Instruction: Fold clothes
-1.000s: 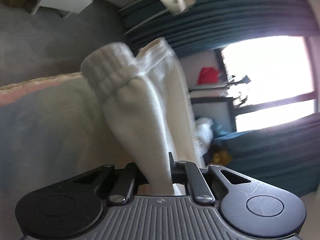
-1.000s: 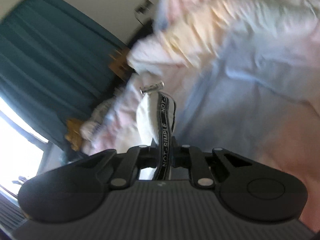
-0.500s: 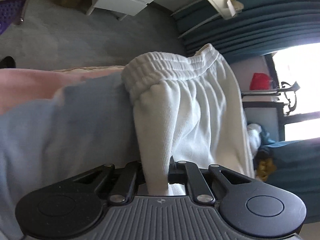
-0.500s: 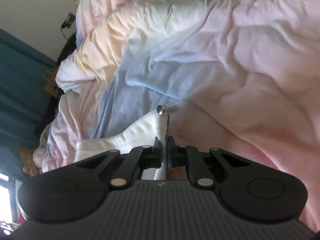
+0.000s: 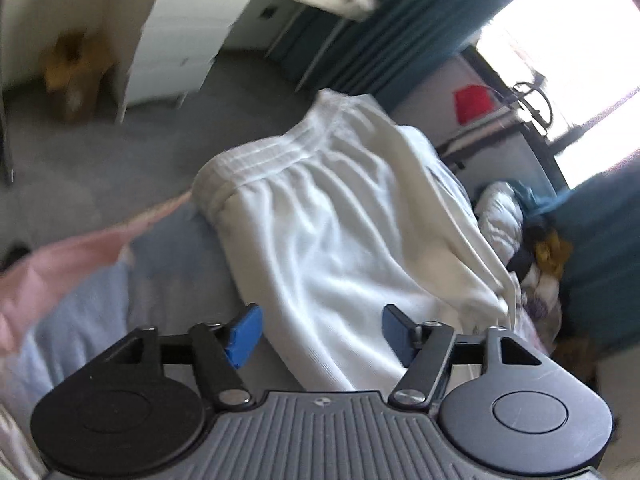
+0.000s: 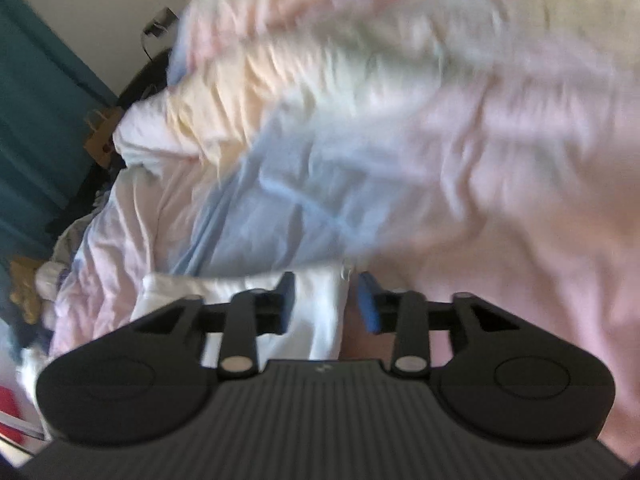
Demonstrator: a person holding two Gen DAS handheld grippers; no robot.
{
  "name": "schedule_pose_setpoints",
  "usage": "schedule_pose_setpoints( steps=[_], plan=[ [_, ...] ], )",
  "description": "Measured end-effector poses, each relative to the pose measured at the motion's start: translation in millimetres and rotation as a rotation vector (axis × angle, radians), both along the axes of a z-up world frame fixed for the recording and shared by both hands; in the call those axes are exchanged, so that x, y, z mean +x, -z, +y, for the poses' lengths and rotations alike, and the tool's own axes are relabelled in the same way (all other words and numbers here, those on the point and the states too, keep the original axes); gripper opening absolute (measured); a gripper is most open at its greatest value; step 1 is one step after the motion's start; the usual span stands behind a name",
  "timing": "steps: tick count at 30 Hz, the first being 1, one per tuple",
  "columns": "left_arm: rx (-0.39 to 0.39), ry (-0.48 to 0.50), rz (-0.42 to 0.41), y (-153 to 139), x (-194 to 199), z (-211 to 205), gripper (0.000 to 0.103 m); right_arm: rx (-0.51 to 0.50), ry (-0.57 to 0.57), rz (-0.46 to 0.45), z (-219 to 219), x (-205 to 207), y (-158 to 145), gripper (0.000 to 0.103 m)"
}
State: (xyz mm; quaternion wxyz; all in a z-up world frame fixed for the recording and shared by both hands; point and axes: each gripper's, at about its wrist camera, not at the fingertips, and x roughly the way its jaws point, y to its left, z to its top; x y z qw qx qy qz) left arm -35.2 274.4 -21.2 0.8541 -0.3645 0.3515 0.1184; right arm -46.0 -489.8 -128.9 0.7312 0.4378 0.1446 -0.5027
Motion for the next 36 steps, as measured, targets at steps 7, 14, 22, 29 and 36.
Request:
schedule_pose_setpoints(
  steps=[7, 14, 22, 29, 36],
  plan=[
    [0.212, 0.161, -0.075, -28.1, 19.9, -71.7, 0.082, -0.313, -0.266, -0.070, 48.2, 5.6, -51.6, 0.061],
    [0.399, 0.352, -0.149, -29.5, 55.9, -159.2, 0.082, -0.416, -0.668, -0.127, 106.9, 36.6, -64.4, 0.061],
    [0.490, 0.495, -0.193, -21.9, 95.4, -237.2, 0.082, -0.490, -1.060, -0.200, 171.6, 69.0, -72.9, 0.060],
    [0.516, 0.561, -0.216, 8.3, 118.5, -263.4, 0.083, -0.451, -1.175, -0.226, 204.8, 92.1, -57.9, 0.060],
    [0.573, 0.607, -0.258, 22.7, 132.8, -265.7, 0.084, -0.200, -1.270, -0.268, 203.2, 165.1, -41.9, 0.060]
  ],
)
